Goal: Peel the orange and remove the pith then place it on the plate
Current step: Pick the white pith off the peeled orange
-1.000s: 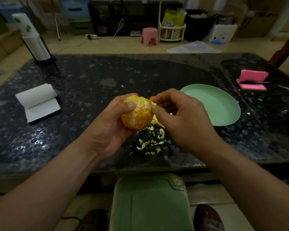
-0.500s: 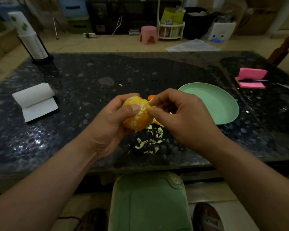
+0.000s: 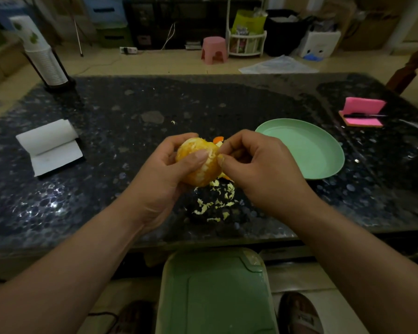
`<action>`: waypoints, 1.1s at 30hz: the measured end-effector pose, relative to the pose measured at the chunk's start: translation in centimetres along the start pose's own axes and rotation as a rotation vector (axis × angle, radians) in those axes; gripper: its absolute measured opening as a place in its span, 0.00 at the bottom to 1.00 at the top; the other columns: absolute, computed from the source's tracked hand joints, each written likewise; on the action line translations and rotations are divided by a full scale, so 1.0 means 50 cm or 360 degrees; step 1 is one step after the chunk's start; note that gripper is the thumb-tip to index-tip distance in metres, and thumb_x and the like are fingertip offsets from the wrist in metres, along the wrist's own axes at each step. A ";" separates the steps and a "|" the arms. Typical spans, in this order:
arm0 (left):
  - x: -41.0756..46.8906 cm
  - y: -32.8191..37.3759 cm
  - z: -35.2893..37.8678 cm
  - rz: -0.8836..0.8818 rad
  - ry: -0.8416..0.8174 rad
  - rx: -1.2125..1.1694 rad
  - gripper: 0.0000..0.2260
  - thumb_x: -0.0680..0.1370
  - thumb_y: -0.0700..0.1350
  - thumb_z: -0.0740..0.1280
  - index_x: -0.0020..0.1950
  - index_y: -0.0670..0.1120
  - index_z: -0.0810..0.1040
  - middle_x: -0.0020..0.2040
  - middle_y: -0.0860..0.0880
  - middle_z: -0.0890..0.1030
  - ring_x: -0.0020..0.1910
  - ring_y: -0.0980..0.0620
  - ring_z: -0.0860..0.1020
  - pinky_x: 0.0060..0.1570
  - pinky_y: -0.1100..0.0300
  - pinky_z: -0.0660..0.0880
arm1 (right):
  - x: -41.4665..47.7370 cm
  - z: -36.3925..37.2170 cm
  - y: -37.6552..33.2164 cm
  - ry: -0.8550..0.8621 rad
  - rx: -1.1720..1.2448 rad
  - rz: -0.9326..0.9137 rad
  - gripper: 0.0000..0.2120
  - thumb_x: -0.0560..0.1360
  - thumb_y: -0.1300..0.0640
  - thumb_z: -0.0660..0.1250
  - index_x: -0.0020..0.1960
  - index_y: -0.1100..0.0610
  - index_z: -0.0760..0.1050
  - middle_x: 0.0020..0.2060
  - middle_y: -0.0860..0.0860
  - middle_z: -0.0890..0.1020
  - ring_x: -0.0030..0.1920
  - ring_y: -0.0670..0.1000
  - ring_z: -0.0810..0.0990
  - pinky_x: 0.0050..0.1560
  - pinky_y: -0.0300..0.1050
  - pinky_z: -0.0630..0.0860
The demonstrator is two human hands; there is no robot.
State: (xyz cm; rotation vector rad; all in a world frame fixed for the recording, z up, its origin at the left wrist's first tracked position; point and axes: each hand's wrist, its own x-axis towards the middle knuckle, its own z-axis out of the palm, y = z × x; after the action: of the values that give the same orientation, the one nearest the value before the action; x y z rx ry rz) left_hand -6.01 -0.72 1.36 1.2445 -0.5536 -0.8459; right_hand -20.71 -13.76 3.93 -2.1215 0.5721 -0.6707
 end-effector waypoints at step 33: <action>-0.006 -0.010 0.027 -0.0026 0.0301 -0.0144 0.18 0.81 0.48 0.72 0.70 0.47 0.77 0.65 0.43 0.83 0.60 0.44 0.85 0.51 0.54 0.82 | -0.023 0.058 0.007 0.0288 -0.0164 -0.0232 0.08 0.79 0.56 0.73 0.57 0.47 0.83 0.51 0.44 0.82 0.50 0.47 0.82 0.47 0.53 0.82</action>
State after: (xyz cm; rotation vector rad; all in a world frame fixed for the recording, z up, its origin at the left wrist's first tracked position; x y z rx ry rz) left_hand -7.35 -1.31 1.23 1.2318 -0.3499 -0.7493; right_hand -19.82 -11.63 1.82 -2.2284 0.5638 -0.9401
